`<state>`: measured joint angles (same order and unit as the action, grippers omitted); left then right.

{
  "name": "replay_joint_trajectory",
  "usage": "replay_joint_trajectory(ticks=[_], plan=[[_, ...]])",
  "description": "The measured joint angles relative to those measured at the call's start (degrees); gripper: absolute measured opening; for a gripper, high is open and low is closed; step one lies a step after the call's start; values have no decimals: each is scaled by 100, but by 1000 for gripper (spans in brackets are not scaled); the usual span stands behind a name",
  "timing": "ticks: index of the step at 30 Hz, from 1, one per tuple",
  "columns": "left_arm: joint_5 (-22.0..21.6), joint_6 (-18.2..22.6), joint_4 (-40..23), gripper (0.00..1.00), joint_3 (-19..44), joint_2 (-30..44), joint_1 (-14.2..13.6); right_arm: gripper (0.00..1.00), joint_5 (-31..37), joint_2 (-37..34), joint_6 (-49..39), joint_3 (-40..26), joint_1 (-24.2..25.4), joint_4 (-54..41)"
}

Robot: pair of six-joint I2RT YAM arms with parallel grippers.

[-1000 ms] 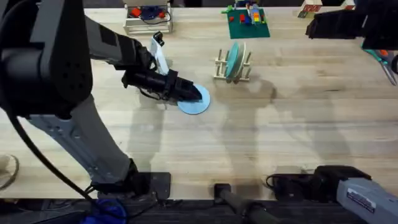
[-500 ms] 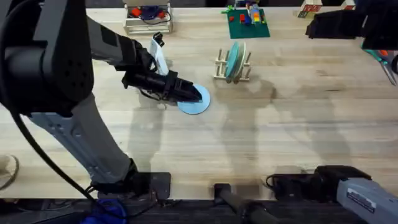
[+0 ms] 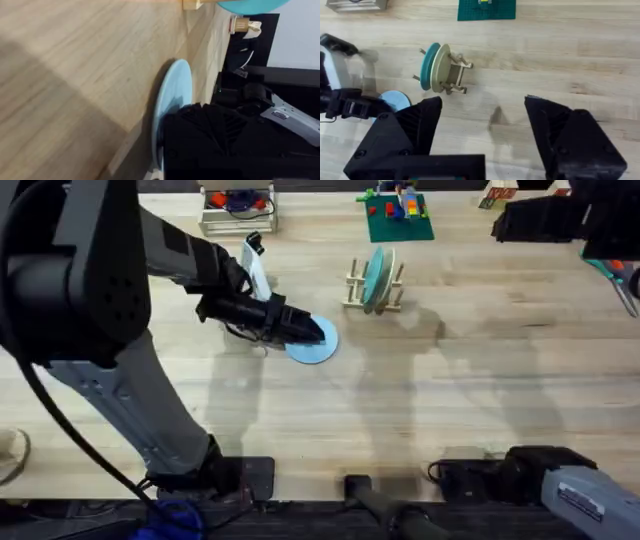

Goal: Pick up the plates from the table one by one and place each into a slot on the dish rack.

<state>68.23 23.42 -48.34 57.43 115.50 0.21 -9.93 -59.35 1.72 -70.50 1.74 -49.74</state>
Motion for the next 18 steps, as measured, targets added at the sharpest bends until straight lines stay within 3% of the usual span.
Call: replay_joint_trajectory(ticks=[18], plan=[[-33,-39,-251,41,134,-9,4,995,0,0,0,0,0,0]])
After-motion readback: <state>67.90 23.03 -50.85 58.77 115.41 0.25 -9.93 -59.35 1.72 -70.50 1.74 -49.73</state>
